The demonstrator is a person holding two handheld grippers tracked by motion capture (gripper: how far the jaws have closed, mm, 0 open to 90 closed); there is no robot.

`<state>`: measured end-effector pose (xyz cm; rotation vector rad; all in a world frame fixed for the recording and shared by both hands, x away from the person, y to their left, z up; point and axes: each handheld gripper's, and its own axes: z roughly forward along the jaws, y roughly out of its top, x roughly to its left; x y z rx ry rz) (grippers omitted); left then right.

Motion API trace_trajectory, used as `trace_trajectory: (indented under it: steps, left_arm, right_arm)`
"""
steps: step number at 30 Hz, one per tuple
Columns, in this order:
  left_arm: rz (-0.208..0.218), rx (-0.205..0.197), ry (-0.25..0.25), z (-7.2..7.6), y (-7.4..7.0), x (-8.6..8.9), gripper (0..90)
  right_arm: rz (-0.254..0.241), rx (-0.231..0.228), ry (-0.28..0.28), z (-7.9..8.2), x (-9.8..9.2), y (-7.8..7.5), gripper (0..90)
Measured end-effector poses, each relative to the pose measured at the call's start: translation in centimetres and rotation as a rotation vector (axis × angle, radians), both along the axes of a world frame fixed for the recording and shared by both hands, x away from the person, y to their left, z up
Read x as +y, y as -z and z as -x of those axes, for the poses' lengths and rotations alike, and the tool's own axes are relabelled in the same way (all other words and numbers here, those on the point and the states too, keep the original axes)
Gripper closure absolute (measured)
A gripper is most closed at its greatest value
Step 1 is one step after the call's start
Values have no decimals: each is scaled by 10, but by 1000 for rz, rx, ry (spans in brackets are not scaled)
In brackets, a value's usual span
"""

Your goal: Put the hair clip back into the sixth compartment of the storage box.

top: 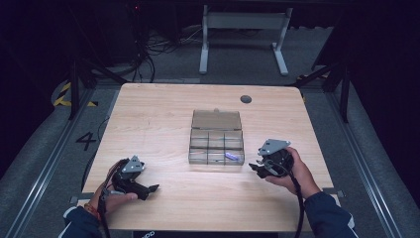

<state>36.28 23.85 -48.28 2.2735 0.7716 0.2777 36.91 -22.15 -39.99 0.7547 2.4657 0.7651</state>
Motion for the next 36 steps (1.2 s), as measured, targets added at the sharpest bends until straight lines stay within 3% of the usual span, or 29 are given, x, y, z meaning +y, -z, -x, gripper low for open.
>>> trace_trajectory:
  steps: [17,36]
  left_arm:
    - [0,0,0,0,0,0,2]
    - [0,0,-1,0,0,0,2]
  right_arm:
    - [32,25,34,13,-23,17,355]
    - [25,26,97,29,-55,29,338]
